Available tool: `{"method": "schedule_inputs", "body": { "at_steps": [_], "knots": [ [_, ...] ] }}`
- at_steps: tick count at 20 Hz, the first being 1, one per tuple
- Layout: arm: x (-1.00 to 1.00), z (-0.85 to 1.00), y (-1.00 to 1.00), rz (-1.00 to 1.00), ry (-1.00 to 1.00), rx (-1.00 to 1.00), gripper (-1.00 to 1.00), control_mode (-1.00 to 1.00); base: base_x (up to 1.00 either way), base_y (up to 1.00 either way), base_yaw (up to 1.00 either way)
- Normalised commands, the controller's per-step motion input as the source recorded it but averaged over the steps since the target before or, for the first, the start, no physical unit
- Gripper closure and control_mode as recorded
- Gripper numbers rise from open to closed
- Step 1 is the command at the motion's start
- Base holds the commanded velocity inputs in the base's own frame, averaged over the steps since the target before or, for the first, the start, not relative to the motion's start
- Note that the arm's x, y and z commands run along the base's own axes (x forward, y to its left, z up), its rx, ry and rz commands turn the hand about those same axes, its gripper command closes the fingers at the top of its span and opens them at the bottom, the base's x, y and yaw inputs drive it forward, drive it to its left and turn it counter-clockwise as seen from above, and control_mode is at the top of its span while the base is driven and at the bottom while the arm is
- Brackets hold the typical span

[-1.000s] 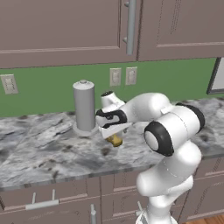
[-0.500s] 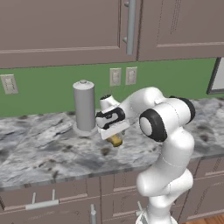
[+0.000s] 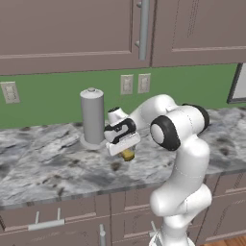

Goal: Pick up the sponge from the counter and clean the cutting board by briefly scrubbing or pressing down on the cutting board. Once finished, release the sponge.

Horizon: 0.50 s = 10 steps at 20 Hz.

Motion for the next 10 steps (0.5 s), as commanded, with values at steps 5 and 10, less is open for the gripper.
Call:
{"method": "schedule_inputs", "body": {
  "at_steps": [5, 10],
  "knots": [
    [0.0, -0.29, 0.0, 0.0, 0.0, 0.0, 1.0, -1.0, 0.0, 0.0, 0.0],
    [0.0, -0.08, 0.0, 0.0, 0.0, 0.0, 1.0, -1.0, 0.0, 0.0, 0.0]
  ]
}}
